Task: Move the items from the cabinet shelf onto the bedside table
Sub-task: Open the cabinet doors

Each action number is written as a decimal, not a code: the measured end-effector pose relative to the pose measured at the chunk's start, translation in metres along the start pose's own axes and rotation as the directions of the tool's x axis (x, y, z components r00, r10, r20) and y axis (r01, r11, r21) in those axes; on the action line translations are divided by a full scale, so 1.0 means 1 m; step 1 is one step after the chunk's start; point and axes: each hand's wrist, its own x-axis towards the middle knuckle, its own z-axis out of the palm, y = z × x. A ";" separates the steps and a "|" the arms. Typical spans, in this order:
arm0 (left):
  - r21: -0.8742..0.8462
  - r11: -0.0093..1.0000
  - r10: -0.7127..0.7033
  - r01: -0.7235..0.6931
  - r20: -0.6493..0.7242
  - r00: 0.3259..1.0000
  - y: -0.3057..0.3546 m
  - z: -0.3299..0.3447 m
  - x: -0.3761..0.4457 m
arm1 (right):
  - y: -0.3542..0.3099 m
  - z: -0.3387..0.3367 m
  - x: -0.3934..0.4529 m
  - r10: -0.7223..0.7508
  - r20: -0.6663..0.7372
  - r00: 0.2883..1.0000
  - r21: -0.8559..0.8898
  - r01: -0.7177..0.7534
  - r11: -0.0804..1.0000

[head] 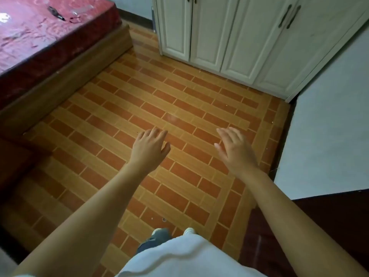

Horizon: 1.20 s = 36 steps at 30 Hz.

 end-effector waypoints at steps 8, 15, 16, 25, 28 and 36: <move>-0.040 0.999 0.003 -0.004 -0.014 1.000 0.000 0.000 0.048 | 0.017 -0.005 0.044 0.013 0.075 0.997 -0.047 -0.009 0.999; -0.025 1.000 0.004 -0.004 -0.004 1.000 -0.030 0.002 0.133 | 0.031 0.003 0.117 0.049 0.098 0.994 -0.090 -0.040 0.995; -0.028 1.000 -0.001 0.002 0.003 1.000 -0.036 0.002 0.147 | 0.032 0.003 0.131 0.048 0.103 0.994 -0.091 -0.038 0.995; -0.023 1.000 0.007 -0.007 0.009 1.000 -0.098 -0.024 0.287 | 0.028 -0.014 0.277 0.093 0.062 0.994 -0.050 -0.090 0.995; -0.026 0.999 0.022 -0.022 -0.006 1.000 -0.106 -0.035 0.330 | 0.034 -0.020 0.316 0.134 0.035 0.990 -0.027 -0.134 0.991; -0.038 0.999 0.019 -0.019 0.008 1.000 -0.107 -0.039 0.434 | 0.070 -0.033 0.417 0.133 0.012 0.991 0.012 -0.133 0.991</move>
